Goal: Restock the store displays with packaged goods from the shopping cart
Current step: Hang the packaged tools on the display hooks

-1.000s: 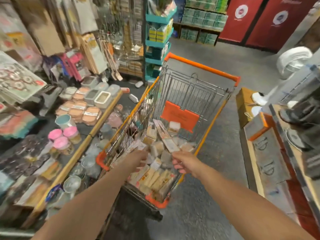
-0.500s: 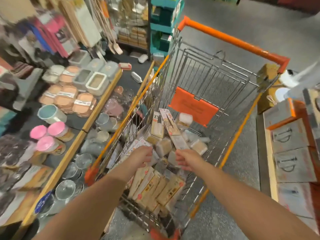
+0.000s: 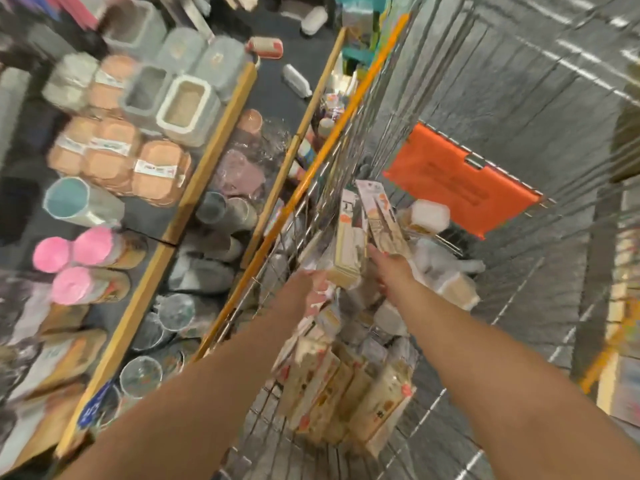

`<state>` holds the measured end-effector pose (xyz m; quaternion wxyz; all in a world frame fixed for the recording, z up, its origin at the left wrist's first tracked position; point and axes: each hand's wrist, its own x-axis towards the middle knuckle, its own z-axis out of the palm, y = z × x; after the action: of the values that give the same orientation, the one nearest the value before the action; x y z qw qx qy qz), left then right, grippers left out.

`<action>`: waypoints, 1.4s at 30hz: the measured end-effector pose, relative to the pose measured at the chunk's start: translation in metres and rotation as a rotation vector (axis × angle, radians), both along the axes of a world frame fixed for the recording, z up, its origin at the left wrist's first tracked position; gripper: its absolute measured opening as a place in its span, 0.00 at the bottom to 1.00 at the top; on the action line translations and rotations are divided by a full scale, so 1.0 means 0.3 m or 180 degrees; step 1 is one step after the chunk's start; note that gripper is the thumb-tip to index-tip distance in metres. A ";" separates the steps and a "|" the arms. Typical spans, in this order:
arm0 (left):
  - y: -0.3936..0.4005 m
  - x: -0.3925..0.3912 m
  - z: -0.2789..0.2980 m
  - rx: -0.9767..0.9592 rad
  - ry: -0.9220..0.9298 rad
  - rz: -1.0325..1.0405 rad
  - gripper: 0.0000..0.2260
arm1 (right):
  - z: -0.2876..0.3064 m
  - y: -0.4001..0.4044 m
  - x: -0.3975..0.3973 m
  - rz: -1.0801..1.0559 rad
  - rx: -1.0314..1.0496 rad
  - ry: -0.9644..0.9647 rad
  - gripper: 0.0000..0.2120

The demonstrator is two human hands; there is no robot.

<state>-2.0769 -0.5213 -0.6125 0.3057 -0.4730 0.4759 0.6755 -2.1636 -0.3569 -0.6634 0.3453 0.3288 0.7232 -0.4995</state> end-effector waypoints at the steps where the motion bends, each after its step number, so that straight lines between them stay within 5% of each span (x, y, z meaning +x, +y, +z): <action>1: 0.006 -0.004 -0.011 0.0052 -0.0034 0.0013 0.11 | -0.022 -0.011 -0.010 -0.0056 -0.0020 -0.0090 0.35; 4: 0.026 -0.013 -0.019 0.0018 -0.0221 0.0007 0.17 | -0.146 -0.017 -0.024 0.0006 -0.0047 -0.0135 0.58; 6: 0.046 -0.025 -0.019 -0.0103 -0.0256 -0.0024 0.18 | -0.171 -0.025 -0.022 0.0118 -0.0053 -0.0232 0.64; 10: 0.079 -0.056 -0.016 -0.0070 -0.0304 -0.0156 0.19 | -0.113 -0.028 -0.017 0.0193 0.0041 -0.0289 0.33; 15: 0.090 -0.045 -0.059 -0.0480 -0.0186 -0.0058 0.19 | -0.055 0.036 0.005 0.0169 -0.0293 -0.0276 0.21; 18: 0.104 -0.045 -0.042 -0.0560 0.0113 -0.0021 0.23 | 0.008 0.084 0.076 0.0061 -0.0894 -0.0527 0.23; 25: 0.146 -0.074 -0.148 -0.0886 0.0345 -0.0290 0.34 | 0.135 0.157 0.203 0.0430 -0.1560 -0.0956 0.03; 29: 0.165 -0.105 -0.088 -0.1131 0.0452 -0.0432 0.17 | 0.097 0.156 0.158 -0.0521 -0.1180 -0.0892 0.23; 32: 0.151 -0.101 -0.122 -0.1046 0.0441 -0.0206 0.11 | 0.003 0.184 0.079 -0.1121 -0.0662 -0.0438 0.25; 39: 0.141 -0.104 -0.134 -0.1368 0.0398 -0.0267 0.08 | -0.122 0.207 -0.149 0.0328 0.0743 0.0631 0.23; 42: 0.142 -0.102 -0.139 -0.1527 0.0440 -0.0372 0.09 | -0.190 0.185 -0.189 0.0849 0.1119 0.0325 0.36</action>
<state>-2.1076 -0.4789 -0.6542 0.1899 -0.4564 0.6689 0.5552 -2.2204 -0.3015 -0.7205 0.3086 0.2597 0.8528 -0.3317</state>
